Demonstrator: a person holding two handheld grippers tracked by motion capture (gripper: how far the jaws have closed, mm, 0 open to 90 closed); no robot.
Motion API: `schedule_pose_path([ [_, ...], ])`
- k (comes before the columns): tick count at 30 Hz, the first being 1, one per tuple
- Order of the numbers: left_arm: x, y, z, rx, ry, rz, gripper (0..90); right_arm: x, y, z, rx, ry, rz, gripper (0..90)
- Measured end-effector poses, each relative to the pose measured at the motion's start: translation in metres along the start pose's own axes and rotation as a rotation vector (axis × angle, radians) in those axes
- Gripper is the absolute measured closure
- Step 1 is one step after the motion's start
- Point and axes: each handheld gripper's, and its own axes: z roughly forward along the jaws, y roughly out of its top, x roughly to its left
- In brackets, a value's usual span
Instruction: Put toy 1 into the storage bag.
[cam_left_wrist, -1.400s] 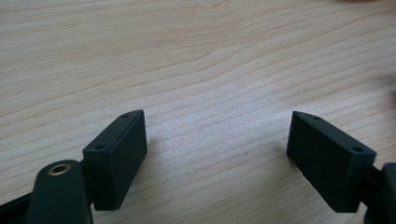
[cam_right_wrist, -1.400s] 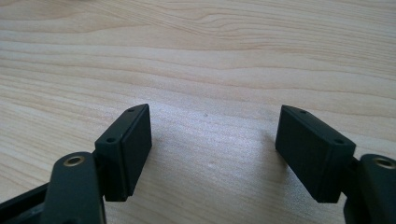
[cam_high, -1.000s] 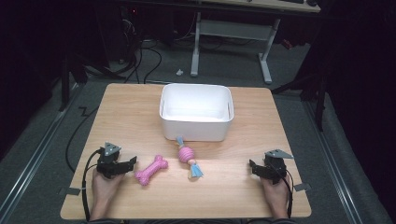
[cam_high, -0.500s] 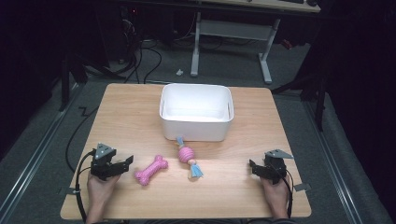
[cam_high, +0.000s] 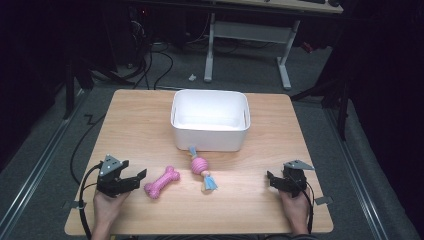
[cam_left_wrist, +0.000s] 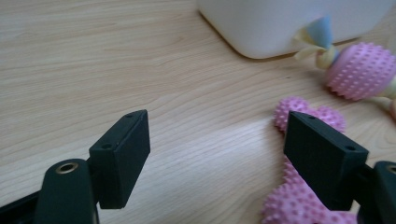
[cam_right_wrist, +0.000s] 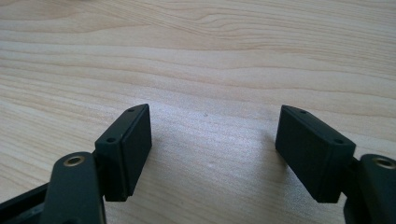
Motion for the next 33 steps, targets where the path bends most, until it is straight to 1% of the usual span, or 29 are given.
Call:
schedule_pose_path([
  [2,-0.003,0.001,0.0,-0.001,-0.007,0.007,23.3,0.0,0.0,0.0,0.0,-0.001,0.0,27.2],
  [3,-0.008,0.002,-0.001,0.002,-0.022,0.023,23.3,0.0,0.0,0.0,0.0,0.0,0.0,27.2],
  [4,-0.008,0.002,-0.001,0.002,-0.022,0.023,23.3,0.0,0.0,0.0,0.0,0.0,0.0,27.2],
  [6,-0.013,0.003,0.0,0.006,-0.035,0.033,23.3,0.0,0.0,0.0,0.0,0.0,0.0,27.2],
  [7,-0.017,0.004,0.001,0.013,-0.051,0.041,23.3,0.0,0.0,0.0,0.0,-0.001,0.0,27.2],
  [8,-0.017,0.004,0.001,0.013,-0.051,0.041,23.4,0.0,0.0,0.0,0.0,-0.001,0.0,27.2],
  [10,-0.024,0.004,0.005,0.032,-0.068,0.056,23.4,0.0,0.0,0.0,0.0,-0.001,0.0,27.2],
  [11,-0.024,0.004,0.005,0.032,-0.068,0.056,23.4,0.0,0.0,0.0,0.0,-0.001,0.0,27.2],
  [13,-0.03,0.003,0.01,0.057,-0.082,0.074,23.6,0.0,0.0,0.0,0.0,0.0,0.0,27.2],
  [15,-0.032,0.003,0.012,0.065,-0.088,0.08,23.7,0.0,0.0,0.0,0.0,-0.001,0.0,27.2],
  [17,-0.036,0.003,0.015,0.084,-0.091,0.098,23.9,0.0,0.0,0.0,0.0,-0.001,0.0,27.2],
  [18,-0.039,0.003,0.018,0.101,-0.096,0.116,24.8,0.0,0.0,0.0,0.0,0.0,-0.001,27.2],
  [19,-0.039,0.003,0.018,0.101,-0.096,0.116,25.2,0.0,0.0,0.0,0.0,0.0,-0.001,27.2],
  [20,-0.043,0.002,0.023,0.124,-0.106,0.13,25.5,0.0,0.0,0.0,0.0,0.0,0.001,27.2],
  [21,-0.045,0.002,0.025,0.134,-0.101,0.138,25.5,0.0,0.0,0.0,0.0,0.0,-0.001,27.2],
  [23,-0.049,0.002,0.028,0.152,-0.076,0.163,25.2,0.0,0.0,0.0,0.0,0.0,0.001,27.2],
  [25,-0.051,0.002,0.032,0.171,-0.066,0.178,25.2,0.0,0.0,0.0,0.0,0.0,0.001,27.2],
  [29,-0.052,0.002,0.037,0.188,-0.068,0.186,26.9,0.0,0.0,0.0,-0.001,0.0,0.0,27.2],
  [30,-0.053,0.001,0.041,0.206,-0.088,0.187,30.2,0.0,0.0,0.0,-0.001,0.0,0.0,27.2],
  [31,-0.053,0.001,0.041,0.206,-0.088,0.187,32.4,0.0,0.0,0.0,-0.001,0.0,0.0,27.2],
  [33,-0.053,0.001,0.044,0.222,-0.092,0.192,32.9,0.0,0.0,0.0,-0.001,0.0,0.0,27.2],
])
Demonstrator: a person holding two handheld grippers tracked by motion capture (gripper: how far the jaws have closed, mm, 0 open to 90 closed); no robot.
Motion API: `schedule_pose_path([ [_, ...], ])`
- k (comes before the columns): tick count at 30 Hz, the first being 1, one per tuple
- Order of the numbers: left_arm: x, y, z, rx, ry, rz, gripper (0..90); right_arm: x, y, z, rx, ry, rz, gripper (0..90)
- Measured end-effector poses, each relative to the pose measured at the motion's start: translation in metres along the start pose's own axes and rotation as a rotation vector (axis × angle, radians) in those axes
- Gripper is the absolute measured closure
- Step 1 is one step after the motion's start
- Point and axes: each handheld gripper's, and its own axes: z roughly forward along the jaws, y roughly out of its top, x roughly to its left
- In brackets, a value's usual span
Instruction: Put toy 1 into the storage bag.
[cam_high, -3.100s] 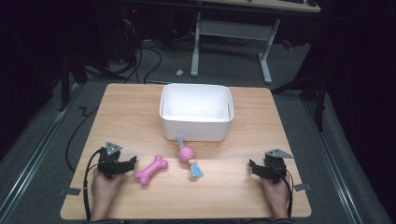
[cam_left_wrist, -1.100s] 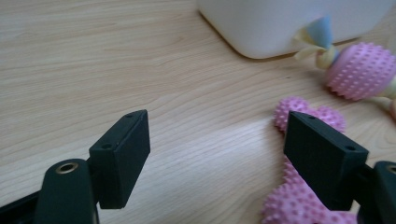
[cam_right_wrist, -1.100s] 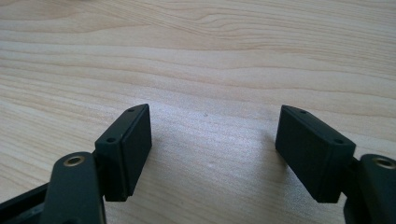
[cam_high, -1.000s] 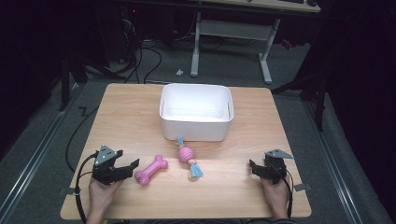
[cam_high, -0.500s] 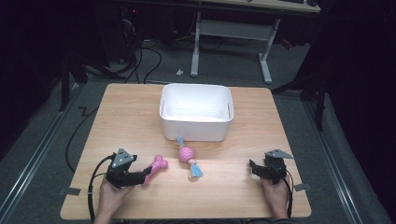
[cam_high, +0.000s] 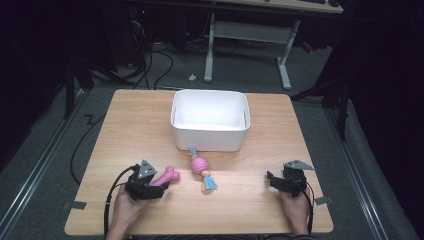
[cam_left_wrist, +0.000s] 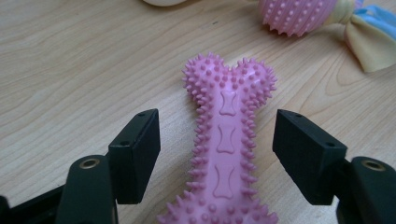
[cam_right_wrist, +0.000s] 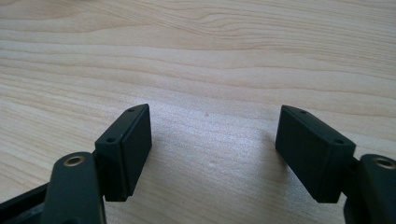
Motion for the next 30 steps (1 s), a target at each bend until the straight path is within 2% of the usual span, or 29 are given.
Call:
schedule_pose_path([
  [14,0.0,0.0,0.008,0.048,-0.013,0.023,39.8,0.0,0.0,0.0,0.0,0.0,0.0,27.2],
  [18,-0.001,0.0,0.01,0.064,-0.024,0.029,45.7,0.0,0.0,0.0,0.0,0.0,0.0,27.2],
  [19,-0.002,0.0,0.011,0.07,-0.025,0.036,50.9,0.0,0.0,0.0,0.0,0.0,0.001,27.2],
  [22,-0.002,-0.001,0.012,0.072,-0.014,0.043,56.0,0.0,0.0,0.0,0.0,0.0,0.0,27.2],
  [25,-0.001,-0.001,0.012,0.07,-0.024,0.04,57.4,0.0,0.0,0.0,0.0,0.001,0.001,27.2],
  [30,-0.002,0.0,0.012,0.075,-0.015,0.062,59.0,0.0,0.0,0.0,0.0,0.001,0.0,27.2],
])
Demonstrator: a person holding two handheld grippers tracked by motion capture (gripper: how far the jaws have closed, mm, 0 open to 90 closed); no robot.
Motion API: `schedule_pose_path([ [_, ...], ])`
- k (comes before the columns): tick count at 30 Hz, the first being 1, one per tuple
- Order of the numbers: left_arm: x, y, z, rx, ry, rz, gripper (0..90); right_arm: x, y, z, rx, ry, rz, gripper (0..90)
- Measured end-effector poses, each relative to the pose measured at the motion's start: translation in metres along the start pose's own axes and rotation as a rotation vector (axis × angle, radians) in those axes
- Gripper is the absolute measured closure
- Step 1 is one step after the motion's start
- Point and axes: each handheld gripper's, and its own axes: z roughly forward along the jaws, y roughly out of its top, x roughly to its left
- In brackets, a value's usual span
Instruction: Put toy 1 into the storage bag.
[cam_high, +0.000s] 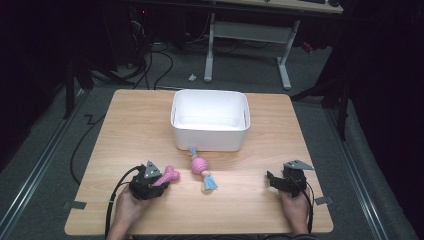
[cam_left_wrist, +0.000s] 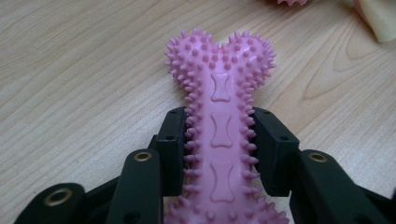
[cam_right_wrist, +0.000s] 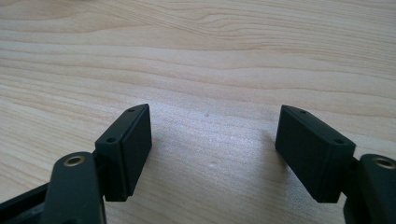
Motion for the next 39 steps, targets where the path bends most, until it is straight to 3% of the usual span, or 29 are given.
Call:
schedule_pose_path([
  [14,0.0,0.003,-0.001,-0.034,-0.027,-0.006,59.0,0.0,0.0,0.0,0.002,0.002,-0.001,27.2],
  [28,0.004,0.011,-0.017,-0.071,-0.05,-0.035,59.2,0.0,0.0,0.0,0.001,0.002,-0.001,27.2],
  [32,0.0,0.017,-0.019,-0.054,-0.041,0.009,59.6,0.0,0.0,0.0,0.0,0.003,-0.003,27.2],
  [39,-0.001,0.027,-0.023,-0.068,-0.06,0.01,59.7,0.0,0.0,0.0,0.0,0.004,-0.004,27.2],
])
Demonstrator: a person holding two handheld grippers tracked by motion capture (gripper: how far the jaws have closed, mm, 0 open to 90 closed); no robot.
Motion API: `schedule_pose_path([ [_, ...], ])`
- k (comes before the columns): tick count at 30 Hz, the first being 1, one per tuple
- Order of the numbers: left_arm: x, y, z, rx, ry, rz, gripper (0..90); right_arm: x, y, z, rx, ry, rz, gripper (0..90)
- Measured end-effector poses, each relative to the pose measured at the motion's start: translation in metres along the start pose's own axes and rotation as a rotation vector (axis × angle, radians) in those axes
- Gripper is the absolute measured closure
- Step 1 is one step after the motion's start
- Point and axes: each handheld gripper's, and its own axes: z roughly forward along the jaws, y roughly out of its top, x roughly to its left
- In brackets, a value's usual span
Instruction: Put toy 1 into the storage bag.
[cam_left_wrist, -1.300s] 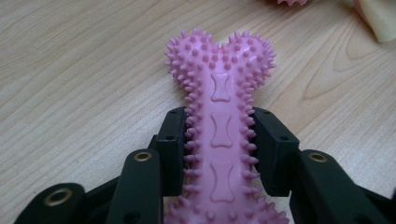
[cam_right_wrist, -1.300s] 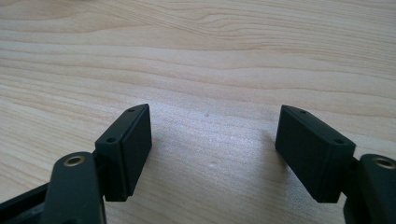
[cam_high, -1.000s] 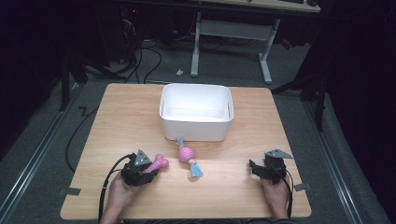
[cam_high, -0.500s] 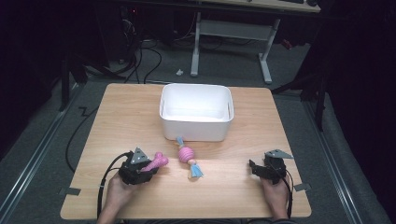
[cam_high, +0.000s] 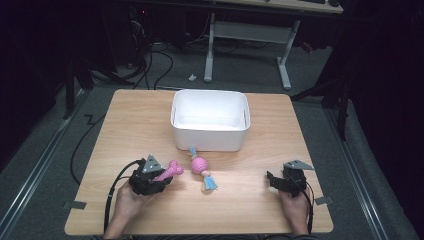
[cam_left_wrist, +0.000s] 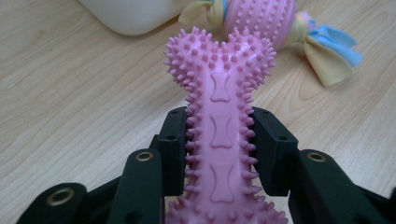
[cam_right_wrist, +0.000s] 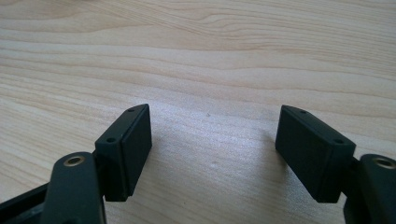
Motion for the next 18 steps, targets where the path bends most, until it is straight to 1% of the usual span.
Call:
schedule_pose_path([
  [2,0.001,0.004,-0.003,-0.009,-0.005,-0.005,59.7,0.0,0.0,0.0,0.001,0.0,0.0,27.2],
  [3,0.003,0.008,-0.006,-0.028,-0.015,-0.015,59.6,0.0,0.0,0.0,0.001,0.001,0.0,27.2],
  [4,0.003,0.008,-0.006,-0.028,-0.015,-0.015,59.6,0.0,0.0,0.0,0.001,0.001,0.0,27.2],
  [8,0.003,0.018,-0.012,-0.027,-0.011,-0.012,59.6,0.0,0.0,0.0,0.002,0.001,0.0,27.2],
  [9,0.003,0.018,-0.012,-0.027,-0.011,-0.012,59.6,0.0,0.0,0.0,0.002,0.001,0.0,27.2],
  [12,0.004,0.025,-0.016,-0.038,-0.013,-0.015,59.6,0.0,0.0,0.0,0.0,0.002,-0.002,27.2],
  [14,0.005,0.027,-0.017,-0.043,-0.015,-0.015,59.6,0.0,0.0,0.0,0.001,0.002,-0.002,27.2],
  [16,0.006,0.033,-0.023,-0.078,-0.024,-0.023,59.5,0.0,0.0,0.0,0.0,0.002,-0.003,27.2],
  [17,0.006,0.033,-0.023,-0.078,-0.024,-0.023,59.5,0.0,0.0,0.0,0.0,0.002,-0.003,27.2],
  [18,0.007,0.035,-0.025,-0.089,-0.028,-0.029,59.5,0.0,0.0,0.0,0.0,0.002,-0.003,27.2],
])
